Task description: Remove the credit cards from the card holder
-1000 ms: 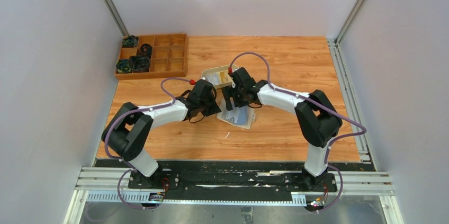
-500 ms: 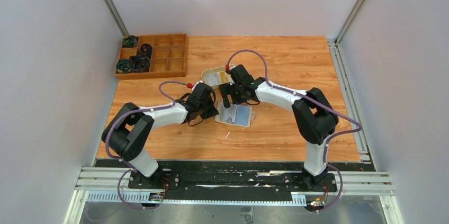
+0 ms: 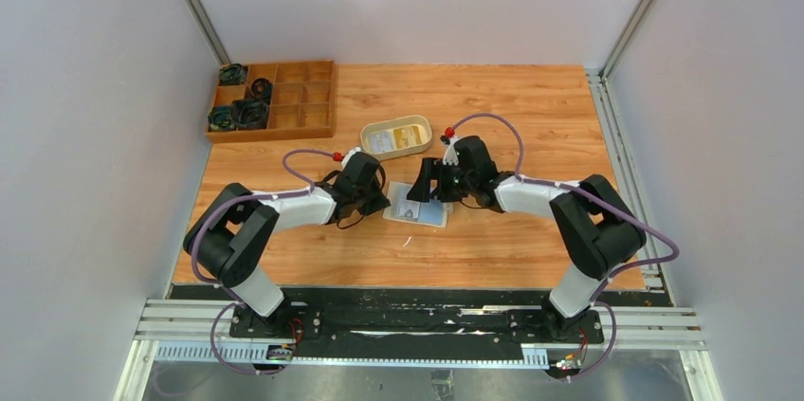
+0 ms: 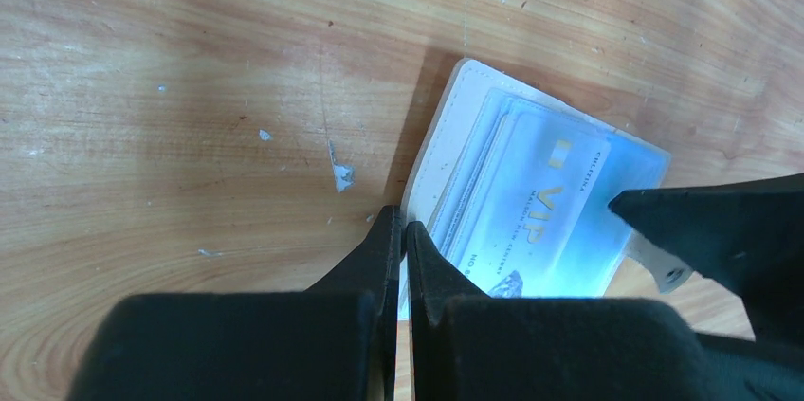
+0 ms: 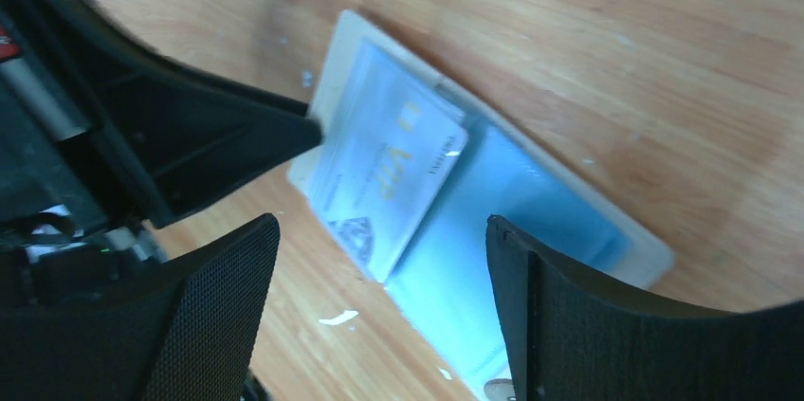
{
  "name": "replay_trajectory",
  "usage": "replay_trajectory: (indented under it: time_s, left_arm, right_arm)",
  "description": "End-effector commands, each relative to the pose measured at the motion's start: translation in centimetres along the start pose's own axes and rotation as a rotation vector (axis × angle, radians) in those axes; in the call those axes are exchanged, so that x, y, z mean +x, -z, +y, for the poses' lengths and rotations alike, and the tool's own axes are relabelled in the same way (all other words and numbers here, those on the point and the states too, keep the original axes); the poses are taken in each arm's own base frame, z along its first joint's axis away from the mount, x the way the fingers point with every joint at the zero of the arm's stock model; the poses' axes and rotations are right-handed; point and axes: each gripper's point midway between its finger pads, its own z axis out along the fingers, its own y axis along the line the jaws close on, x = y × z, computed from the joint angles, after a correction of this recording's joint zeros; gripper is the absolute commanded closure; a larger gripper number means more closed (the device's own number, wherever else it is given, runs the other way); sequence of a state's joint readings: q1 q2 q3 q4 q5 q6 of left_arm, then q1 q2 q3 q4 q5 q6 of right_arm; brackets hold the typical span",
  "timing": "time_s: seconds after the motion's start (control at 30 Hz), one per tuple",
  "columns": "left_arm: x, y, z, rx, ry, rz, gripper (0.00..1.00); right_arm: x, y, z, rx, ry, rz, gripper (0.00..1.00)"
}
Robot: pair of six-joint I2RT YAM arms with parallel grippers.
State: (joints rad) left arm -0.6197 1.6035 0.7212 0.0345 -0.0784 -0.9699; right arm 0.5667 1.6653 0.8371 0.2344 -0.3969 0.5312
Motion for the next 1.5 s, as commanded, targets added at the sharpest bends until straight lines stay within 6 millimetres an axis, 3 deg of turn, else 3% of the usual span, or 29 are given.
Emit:
replay_trajectory:
  time_s: [0.0, 0.17, 0.37, 0.7, 1.3, 1.47]
  left_arm:
    - [1.7, -0.9, 3.6, -0.129, -0.027, 0.016, 1.0]
    - [2.1, -1.1, 4.0, -0.142, -0.031, 0.021, 1.0]
    - [2.3, -1.1, 4.3, -0.155, -0.036, 0.02, 1.0]
    - [2.6, -1.3, 4.5, -0.162, -0.041, 0.026, 1.0]
    - [2.8, -1.6, 4.2, -0.165, -0.043, 0.025, 1.0]
    - [2.9, -1.7, 4.1, -0.164, -0.045, 0.027, 1.0]
  right_arm:
    - [-1.1, -0.3, 3.5, -0.186, -0.058, -0.044, 0.18]
    - [-0.5, -1.1, 3.1, -0.187, -0.104, -0.024, 0.2]
    - [1.1, -1.7, 0.9, -0.086, -0.188, 0.017, 0.22]
    - [2.3, -0.9, -1.1, 0.026, -0.219, 0.01, 0.22]
    - [2.6, -2.7, 2.7, -0.245, -0.457, 0.03, 0.22]
    - [1.9, -2.5, 3.8, -0.356, -0.497, -0.024, 0.22]
